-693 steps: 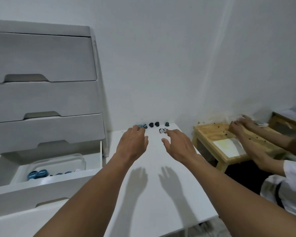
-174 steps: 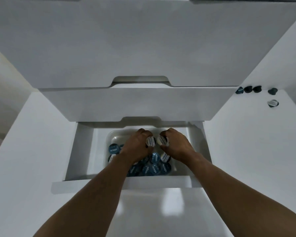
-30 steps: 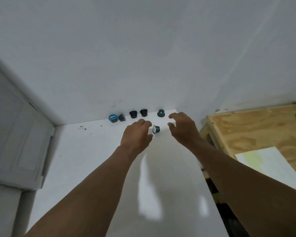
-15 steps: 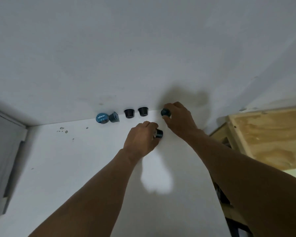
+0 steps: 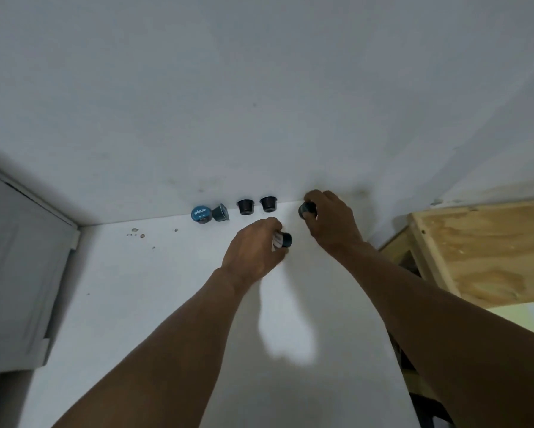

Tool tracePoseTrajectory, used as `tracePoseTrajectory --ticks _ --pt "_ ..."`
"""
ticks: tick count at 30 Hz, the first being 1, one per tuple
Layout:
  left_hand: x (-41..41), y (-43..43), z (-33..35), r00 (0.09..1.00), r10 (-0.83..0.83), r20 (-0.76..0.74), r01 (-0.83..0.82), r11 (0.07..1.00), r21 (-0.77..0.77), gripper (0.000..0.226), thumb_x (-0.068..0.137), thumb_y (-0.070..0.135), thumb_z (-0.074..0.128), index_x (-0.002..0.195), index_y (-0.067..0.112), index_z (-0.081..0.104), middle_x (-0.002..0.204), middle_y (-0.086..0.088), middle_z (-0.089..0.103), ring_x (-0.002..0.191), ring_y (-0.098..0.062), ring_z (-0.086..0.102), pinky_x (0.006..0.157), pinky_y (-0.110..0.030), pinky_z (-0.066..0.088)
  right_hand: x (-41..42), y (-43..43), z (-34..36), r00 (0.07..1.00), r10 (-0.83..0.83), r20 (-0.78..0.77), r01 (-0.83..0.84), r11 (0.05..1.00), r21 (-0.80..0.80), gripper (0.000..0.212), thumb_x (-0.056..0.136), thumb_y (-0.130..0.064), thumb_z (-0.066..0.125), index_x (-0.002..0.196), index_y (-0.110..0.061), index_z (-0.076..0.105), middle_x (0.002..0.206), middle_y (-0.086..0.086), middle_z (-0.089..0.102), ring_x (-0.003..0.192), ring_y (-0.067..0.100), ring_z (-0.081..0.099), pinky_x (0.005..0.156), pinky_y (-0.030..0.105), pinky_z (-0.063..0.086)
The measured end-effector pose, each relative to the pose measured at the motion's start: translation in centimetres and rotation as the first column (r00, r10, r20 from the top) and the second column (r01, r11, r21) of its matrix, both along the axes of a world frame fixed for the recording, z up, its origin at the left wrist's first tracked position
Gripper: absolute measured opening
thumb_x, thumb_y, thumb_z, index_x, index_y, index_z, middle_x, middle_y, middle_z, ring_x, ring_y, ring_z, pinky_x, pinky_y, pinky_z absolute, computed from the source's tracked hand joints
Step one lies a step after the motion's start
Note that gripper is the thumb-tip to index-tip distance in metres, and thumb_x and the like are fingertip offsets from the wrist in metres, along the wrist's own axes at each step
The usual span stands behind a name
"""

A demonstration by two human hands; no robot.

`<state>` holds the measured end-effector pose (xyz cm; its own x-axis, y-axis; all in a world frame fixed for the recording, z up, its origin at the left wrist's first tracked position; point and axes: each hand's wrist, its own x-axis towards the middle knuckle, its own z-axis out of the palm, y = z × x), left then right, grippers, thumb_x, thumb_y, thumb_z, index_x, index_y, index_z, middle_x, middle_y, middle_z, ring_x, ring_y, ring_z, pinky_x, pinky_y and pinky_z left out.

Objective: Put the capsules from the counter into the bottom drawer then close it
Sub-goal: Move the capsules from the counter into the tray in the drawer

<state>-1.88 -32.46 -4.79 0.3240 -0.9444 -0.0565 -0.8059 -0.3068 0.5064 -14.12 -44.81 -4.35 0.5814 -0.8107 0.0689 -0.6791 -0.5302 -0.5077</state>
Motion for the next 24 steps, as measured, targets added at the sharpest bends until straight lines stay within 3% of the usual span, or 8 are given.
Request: tracePoseTrajectory --ticks 4,9,11,15,17,21,24 --pt "-0.6 2.3 4.6 0.998 0.038 0.042 -0.036 0.998 -0.047 0.042 0.08 0.036 0.07 0.116 0.02 0.056 0.11 -0.001 0.061 0.099 -0.021 0.058 0.081 -0.031 0.047 -1.8 3.1 3.9 0.999 0.0 0.045 0.0 1.0 0.01 0.032 0.09 -0.015 0.055 0.121 -0.012 0.059 0.113 0.008 0.06 0.099 0.027 0.059 0.082 0.029 0.041" --pt "-2.7 7.1 10.8 0.993 0.104 0.047 -0.097 0.987 -0.125 0.048 0.081 0.035 0.071 0.124 0.021 0.056 0.117 0.001 0.053 0.097 -0.016 0.058 0.082 -0.023 0.044 -3.4 8.0 9.1 0.991 0.003 0.133 0.001 1.0 -0.03 0.03 0.086 -0.012 0.057 0.115 -0.011 0.064 0.107 0.008 0.059 0.094 0.027 0.06 0.075 0.026 0.038" --pt "-3.5 9.4 12.9 0.989 0.139 0.047 -0.13 0.979 -0.157 0.046 0.08 0.035 0.072 0.122 0.022 0.057 0.115 0.002 0.051 0.092 -0.016 0.06 0.083 -0.028 0.049 -3.9 10.0 11.5 0.993 0.012 0.118 -0.011 1.0 -0.005 0.023 0.086 -0.015 0.057 0.109 -0.015 0.061 0.106 0.004 0.055 0.09 0.025 0.058 0.073 0.023 0.037" --pt "-4.4 13.7 16.2 0.977 0.199 0.081 -0.177 0.959 -0.221 0.04 0.08 0.034 0.071 0.117 0.025 0.057 0.11 0.003 0.05 0.087 -0.017 0.06 0.081 -0.035 0.052 -4.6 13.8 15.7 0.97 0.039 0.241 -0.037 0.999 -0.012 0.017 0.079 -0.008 0.056 0.092 -0.014 0.047 0.093 0.0 0.049 0.074 0.021 0.05 0.056 0.02 0.033" --pt "-4.7 15.8 17.4 0.971 0.217 0.095 -0.19 0.952 -0.241 0.039 0.08 0.034 0.071 0.116 0.026 0.058 0.108 0.004 0.049 0.087 -0.016 0.06 0.079 -0.031 0.052 -4.8 15.8 17.2 0.96 0.081 0.267 -0.073 0.997 -0.04 0.02 0.077 -0.007 0.055 0.094 -0.015 0.046 0.092 -0.001 0.049 0.075 0.021 0.049 0.056 0.02 0.033" --pt "-5.1 20.3 19.3 0.963 0.241 0.121 -0.2 0.94 -0.277 0.046 0.082 0.036 0.07 0.124 0.024 0.056 0.114 0.003 0.049 0.09 -0.017 0.058 0.078 -0.025 0.047 -5.3 20.4 19.5 0.954 0.133 0.269 -0.121 0.991 -0.062 0.04 0.081 -0.011 0.055 0.119 -0.025 0.052 0.107 0.0 0.045 0.085 0.021 0.054 0.073 0.022 0.038" --pt "-5.5 24.5 20.3 0.96 0.253 0.12 -0.208 0.932 -0.298 0.047 0.082 0.035 0.07 0.125 0.023 0.056 0.113 0.003 0.048 0.087 -0.015 0.059 0.078 -0.023 0.047 -5.5 24.6 20.4 0.947 0.153 0.283 -0.132 0.987 -0.091 0.028 0.08 -0.008 0.055 0.104 -0.022 0.052 0.101 0.001 0.041 0.072 0.019 0.052 0.061 0.018 0.035"
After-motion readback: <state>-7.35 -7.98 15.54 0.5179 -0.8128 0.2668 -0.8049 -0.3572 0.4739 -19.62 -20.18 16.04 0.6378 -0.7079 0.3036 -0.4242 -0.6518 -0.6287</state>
